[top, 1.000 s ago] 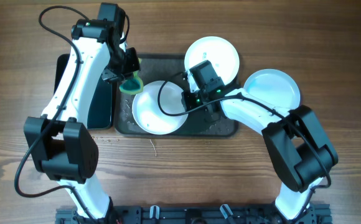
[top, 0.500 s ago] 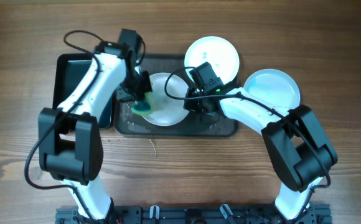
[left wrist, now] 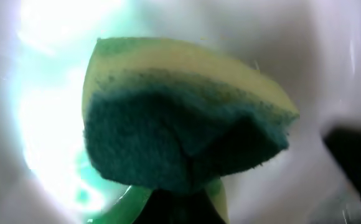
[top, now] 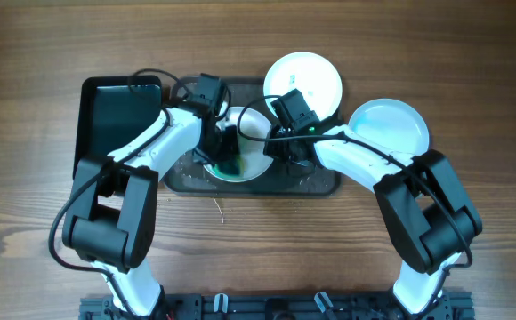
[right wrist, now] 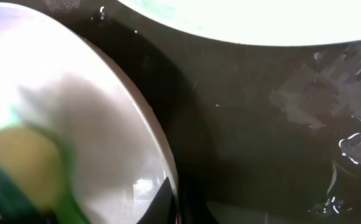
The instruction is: Clean dirty plates on tray and stack at the side
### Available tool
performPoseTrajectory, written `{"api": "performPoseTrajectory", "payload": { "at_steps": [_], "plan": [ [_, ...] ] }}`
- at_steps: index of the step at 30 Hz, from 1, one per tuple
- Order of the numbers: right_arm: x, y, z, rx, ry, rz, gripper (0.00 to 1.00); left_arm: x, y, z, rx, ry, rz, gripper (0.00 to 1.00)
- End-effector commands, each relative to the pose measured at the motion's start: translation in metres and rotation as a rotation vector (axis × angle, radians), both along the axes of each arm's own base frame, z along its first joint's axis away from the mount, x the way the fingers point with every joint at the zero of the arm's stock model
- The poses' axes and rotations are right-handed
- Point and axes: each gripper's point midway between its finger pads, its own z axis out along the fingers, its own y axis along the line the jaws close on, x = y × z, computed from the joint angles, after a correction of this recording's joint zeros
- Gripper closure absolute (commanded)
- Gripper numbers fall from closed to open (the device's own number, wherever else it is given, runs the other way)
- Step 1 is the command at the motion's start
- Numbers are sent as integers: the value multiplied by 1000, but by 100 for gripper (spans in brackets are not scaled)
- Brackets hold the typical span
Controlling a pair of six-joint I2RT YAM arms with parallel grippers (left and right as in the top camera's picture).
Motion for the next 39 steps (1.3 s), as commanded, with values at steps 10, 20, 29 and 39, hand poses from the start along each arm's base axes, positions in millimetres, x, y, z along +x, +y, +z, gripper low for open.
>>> {"api": "performPoseTrajectory", "payload": {
  "at_steps": [10,20,29,39],
  "plan": [
    [-3,-9,-17,-55,17,-8,96,15,62,-22,306,-53,229,96],
    [-3,-10,-17,-56,19,-8,96,15,106,-9,543,-82,369,96],
    [-6,-11,-18,-62,28,-7,96,72,100,29,517,-270,425,96],
    [-11,-4,-17,-38,33,73,96,87,84,106,336,-205,337,96]
  ]
}}
